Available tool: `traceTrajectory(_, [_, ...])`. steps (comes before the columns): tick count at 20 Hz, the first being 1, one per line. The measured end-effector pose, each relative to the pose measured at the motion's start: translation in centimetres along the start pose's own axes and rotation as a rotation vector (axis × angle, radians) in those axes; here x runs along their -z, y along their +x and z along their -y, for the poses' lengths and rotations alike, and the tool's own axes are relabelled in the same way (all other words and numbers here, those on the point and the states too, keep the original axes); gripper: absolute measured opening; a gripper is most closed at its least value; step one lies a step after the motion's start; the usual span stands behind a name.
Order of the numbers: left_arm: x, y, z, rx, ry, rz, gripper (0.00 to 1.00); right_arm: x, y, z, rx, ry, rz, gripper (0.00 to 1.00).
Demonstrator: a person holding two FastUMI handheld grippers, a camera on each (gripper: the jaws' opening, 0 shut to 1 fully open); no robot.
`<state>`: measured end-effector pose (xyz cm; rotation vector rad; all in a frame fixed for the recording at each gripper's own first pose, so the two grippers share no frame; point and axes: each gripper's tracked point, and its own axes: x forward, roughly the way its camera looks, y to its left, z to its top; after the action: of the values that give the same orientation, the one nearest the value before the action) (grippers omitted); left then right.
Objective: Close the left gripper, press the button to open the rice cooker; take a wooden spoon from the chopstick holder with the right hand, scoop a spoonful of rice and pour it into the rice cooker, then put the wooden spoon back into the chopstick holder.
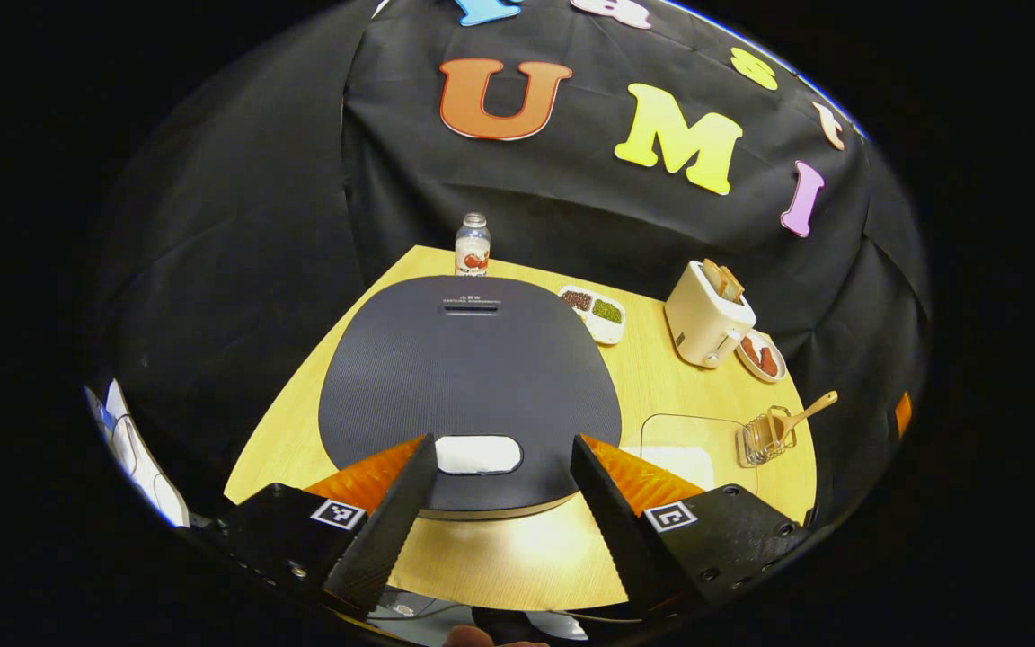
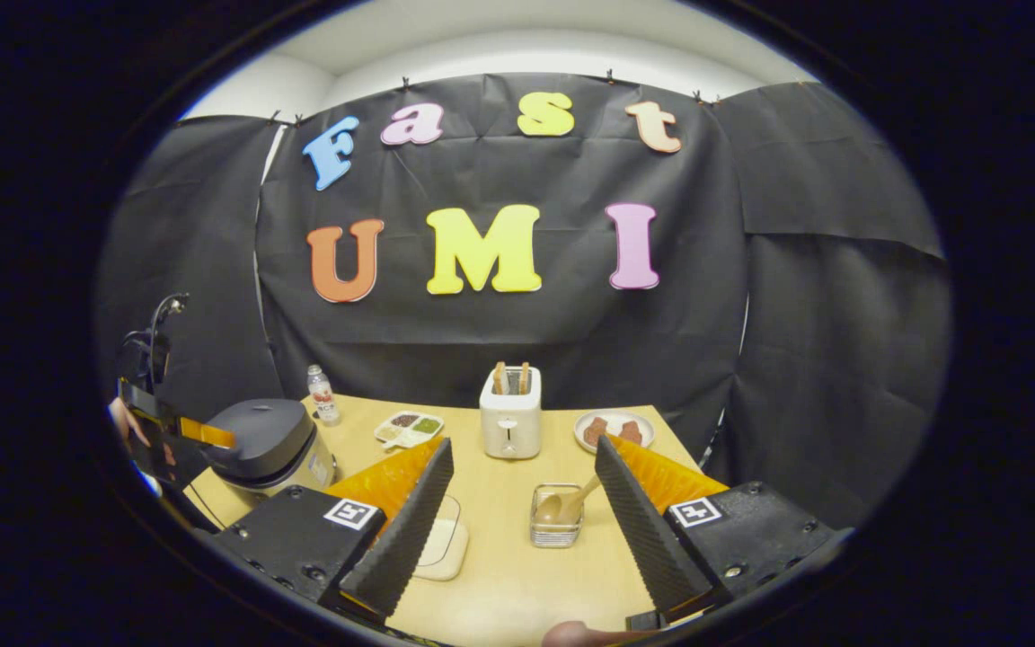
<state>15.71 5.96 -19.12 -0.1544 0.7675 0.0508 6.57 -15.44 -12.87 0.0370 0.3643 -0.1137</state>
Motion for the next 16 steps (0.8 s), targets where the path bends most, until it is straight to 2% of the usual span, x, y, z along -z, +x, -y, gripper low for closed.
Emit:
traceTrajectory(3, [0.6, 0.3, -0.1, -0.011, -0.006, -0.005, 0.98, 0.4, -0.4, -0.9, -0.01, 0.021, -0.009, 1.0])
traceTrajectory(7, [2.4, 0.7, -0.4, -0.037, 0.06, -0.045, 0.99, 0.9, -0.9, -1.9, -0.03, 0.021, -0.022, 0.99])
traceTrajectory(10, [2.1, 0.6, -0.1, -0.048, 0.135, 0.04, 0.99, 1.4, -0.8, -2.3, -0.025, -0.006, -0.025, 1.0])
traceTrajectory(16, [1.6, -0.6, 0.3, 0.023, 0.061, 0.132, 0.97, 0.1, -2.5, -5.7, -0.018, 0.02, 0.005, 1.0])
